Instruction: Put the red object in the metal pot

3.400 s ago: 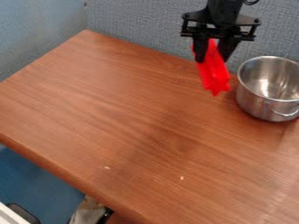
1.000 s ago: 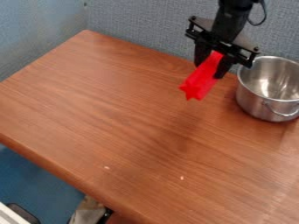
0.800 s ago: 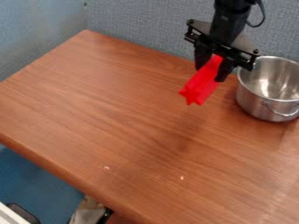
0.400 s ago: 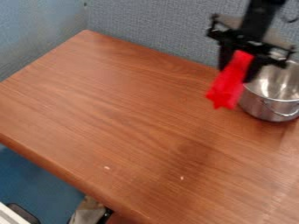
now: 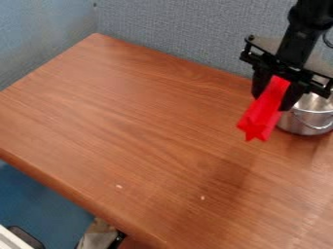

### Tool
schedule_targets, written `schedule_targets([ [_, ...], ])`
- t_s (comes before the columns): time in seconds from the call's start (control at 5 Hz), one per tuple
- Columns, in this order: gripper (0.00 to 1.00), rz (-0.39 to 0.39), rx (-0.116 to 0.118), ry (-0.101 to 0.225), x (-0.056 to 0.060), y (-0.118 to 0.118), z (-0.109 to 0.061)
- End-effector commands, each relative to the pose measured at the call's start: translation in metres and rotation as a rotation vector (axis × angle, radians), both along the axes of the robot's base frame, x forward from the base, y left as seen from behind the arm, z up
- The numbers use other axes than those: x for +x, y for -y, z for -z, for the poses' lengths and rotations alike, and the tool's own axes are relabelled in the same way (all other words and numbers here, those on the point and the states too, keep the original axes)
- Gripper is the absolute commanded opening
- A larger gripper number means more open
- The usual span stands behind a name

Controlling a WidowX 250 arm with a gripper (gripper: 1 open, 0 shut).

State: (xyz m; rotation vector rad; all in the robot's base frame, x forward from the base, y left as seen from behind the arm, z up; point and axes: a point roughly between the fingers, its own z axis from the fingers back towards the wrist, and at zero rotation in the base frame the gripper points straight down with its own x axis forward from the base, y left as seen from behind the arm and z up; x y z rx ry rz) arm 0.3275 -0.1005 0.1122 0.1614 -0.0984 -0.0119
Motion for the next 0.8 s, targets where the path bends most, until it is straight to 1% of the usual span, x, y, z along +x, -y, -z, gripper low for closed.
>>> schedule_targets([
  [0.0,0.00,0.024,-0.027,0.104,0.003,0.003,-0.024],
  [0.2,0.00,0.080,-0.048,0.123,0.015,-0.017,-0.011],
  [0.4,0.00,0.116,-0.061,0.143,0.031,-0.047,-0.001],
  [0.6,0.00,0.126,-0.069,0.139,0.045,-0.045,-0.010],
])
